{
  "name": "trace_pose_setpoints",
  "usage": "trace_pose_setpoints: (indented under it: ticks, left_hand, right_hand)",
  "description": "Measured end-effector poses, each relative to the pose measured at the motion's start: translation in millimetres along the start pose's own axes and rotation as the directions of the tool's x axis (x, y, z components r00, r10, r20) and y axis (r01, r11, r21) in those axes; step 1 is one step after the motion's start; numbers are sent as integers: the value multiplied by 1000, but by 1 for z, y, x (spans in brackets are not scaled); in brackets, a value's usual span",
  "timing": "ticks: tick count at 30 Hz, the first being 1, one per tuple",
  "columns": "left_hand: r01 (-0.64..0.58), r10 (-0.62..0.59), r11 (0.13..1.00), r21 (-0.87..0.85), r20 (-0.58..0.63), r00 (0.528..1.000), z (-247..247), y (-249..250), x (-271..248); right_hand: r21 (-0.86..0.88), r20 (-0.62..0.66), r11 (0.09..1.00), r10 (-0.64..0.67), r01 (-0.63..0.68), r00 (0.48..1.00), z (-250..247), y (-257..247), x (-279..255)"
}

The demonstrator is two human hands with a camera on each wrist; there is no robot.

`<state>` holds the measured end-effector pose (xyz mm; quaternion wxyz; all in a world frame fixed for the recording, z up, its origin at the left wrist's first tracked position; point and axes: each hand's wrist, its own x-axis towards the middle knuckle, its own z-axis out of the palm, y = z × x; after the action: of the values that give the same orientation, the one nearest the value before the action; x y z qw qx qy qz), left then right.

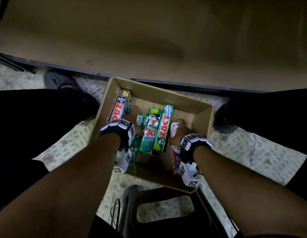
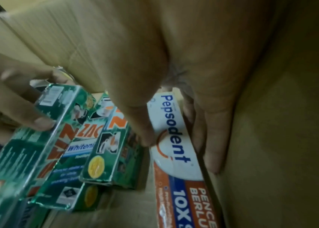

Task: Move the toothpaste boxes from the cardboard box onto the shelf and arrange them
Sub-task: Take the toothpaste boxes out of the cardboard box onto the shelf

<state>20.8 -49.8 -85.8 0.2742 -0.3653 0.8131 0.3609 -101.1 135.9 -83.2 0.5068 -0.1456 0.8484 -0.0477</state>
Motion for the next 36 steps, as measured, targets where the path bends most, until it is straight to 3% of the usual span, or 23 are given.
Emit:
trace_pose_setpoints:
  ticks: [6,9,12,19,27,30,36]
  left_hand:
    - [86,-91,994,-63,-72,993,11,6,-14]
    - [189,-193,981,-38,-119,974,16,7,-13]
    - [209,-219,974,-85,-138,966,17,5,-11]
    - [134,-140,990,-45,-209,968,6,9,-15]
    - [91,-132,981,-172,-244,961,-13,33,-22]
    - [81,-139,976,-201,-295,945,-20,44,-33]
    - [49,-135,955,-292,-283,950,-33,59,-58]
  right_hand:
    - [-70,-42,998,-3,0,999,3,6,-1]
    - [-15,-72,999,28,-29,997,7,6,0]
    - [12,-74,998,58,-57,996,6,5,0]
    - [4,-121,999,47,-47,992,-2,5,1]
    - [171,-204,985,39,-4,978,-27,-3,-14]
    - [195,-212,981,54,-12,976,-38,-7,-23]
    - [225,-255,974,53,6,966,-53,-7,-48]
